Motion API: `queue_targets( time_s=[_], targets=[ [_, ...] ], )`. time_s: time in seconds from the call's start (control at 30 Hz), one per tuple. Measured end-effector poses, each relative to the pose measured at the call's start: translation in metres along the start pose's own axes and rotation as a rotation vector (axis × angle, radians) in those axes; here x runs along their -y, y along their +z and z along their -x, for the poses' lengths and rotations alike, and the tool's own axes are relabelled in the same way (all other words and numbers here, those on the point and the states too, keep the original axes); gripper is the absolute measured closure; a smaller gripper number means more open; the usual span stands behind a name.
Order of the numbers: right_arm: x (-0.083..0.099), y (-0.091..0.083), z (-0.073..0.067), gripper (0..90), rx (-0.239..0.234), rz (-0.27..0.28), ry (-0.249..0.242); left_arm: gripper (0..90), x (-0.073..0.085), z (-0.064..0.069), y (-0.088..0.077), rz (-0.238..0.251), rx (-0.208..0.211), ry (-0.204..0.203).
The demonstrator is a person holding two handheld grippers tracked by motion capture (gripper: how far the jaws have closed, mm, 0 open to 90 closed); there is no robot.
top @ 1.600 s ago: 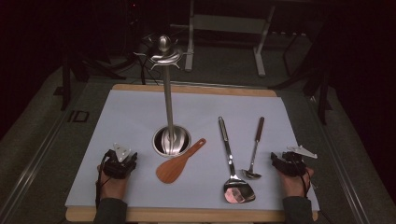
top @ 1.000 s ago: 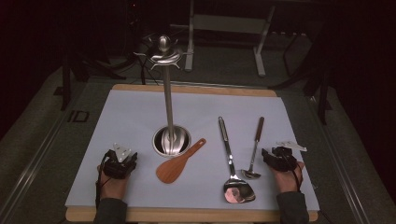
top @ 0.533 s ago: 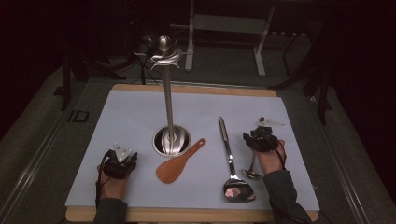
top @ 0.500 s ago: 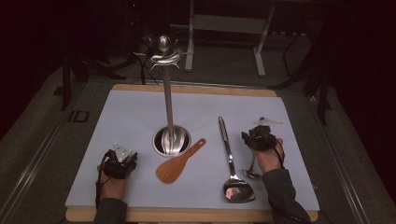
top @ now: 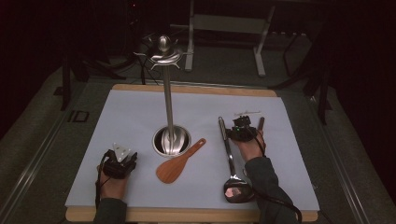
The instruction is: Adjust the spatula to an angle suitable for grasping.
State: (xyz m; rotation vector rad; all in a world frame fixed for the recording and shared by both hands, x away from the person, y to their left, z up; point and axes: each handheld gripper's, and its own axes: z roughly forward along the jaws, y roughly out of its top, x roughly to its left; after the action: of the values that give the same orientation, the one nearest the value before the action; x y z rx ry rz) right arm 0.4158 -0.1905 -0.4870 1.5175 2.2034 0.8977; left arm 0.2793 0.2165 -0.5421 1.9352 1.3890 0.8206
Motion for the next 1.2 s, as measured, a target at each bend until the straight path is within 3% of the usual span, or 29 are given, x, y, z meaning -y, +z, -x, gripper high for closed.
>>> queue_targets(
  time_s=[0.1,0.5,0.6,0.8,0.93,0.97,1.07,1.2],
  targets=[
    [-0.002,0.012,-0.002,61.2,0.004,-0.044,0.031,63.8,0.000,0.000,0.000,0.000,0.000,-0.001],
    [-0.004,0.034,-0.007,62.0,0.008,-0.193,0.059,63.7,0.000,-0.001,0.000,0.002,0.002,-0.007],
    [-0.006,0.036,-0.007,62.7,0.013,-0.207,0.061,63.7,0.000,-0.001,0.000,0.002,0.002,-0.007],
    [-0.013,0.040,-0.020,64.8,0.097,-0.269,0.011,63.7,0.000,-0.001,0.000,0.004,0.003,-0.008],
    [-0.014,0.039,-0.022,66.6,0.105,-0.276,0.030,63.7,0.000,-0.001,0.000,0.004,0.005,-0.010],
    [-0.014,0.038,-0.022,69.1,0.067,-0.273,0.056,63.7,0.000,-0.001,0.000,0.003,0.005,-0.011],
    [-0.015,0.034,-0.028,69.2,0.083,-0.250,0.015,63.7,0.000,-0.002,0.000,0.005,0.006,-0.013],
    [-0.017,0.026,-0.029,69.2,0.072,-0.214,0.013,63.7,0.000,-0.002,0.000,0.005,0.006,-0.013]
  ],
)
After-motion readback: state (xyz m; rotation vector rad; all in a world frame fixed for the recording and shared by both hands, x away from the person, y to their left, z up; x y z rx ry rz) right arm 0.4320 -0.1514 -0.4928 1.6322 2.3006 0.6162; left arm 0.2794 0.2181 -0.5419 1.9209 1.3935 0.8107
